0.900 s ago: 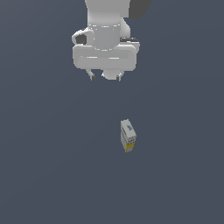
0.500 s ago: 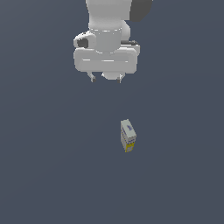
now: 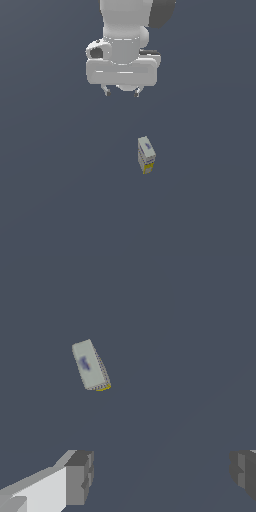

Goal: Pick up the object and move it to a goal position.

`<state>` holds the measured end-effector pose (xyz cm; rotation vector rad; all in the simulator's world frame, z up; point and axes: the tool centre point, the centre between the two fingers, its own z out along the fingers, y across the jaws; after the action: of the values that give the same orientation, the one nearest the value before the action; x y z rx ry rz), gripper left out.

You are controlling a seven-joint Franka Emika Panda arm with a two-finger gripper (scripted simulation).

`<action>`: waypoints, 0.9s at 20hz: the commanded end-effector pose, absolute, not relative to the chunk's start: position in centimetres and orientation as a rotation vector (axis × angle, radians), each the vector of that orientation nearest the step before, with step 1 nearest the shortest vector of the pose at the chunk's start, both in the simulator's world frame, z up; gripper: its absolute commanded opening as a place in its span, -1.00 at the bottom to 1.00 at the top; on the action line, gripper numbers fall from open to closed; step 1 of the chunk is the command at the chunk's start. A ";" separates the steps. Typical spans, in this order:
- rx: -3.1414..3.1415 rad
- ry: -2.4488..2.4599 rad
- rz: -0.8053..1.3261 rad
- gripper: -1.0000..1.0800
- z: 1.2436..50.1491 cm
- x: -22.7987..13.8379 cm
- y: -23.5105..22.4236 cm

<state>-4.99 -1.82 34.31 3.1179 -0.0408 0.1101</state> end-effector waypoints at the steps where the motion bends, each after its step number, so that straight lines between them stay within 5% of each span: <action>1: 3.117 -0.025 0.106 0.92 34.0 -4.7 -1.6; 18: 3.105 0.325 0.036 0.92 25.8 2.1 4.0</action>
<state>1.41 3.34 26.87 3.1069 0.2849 0.0437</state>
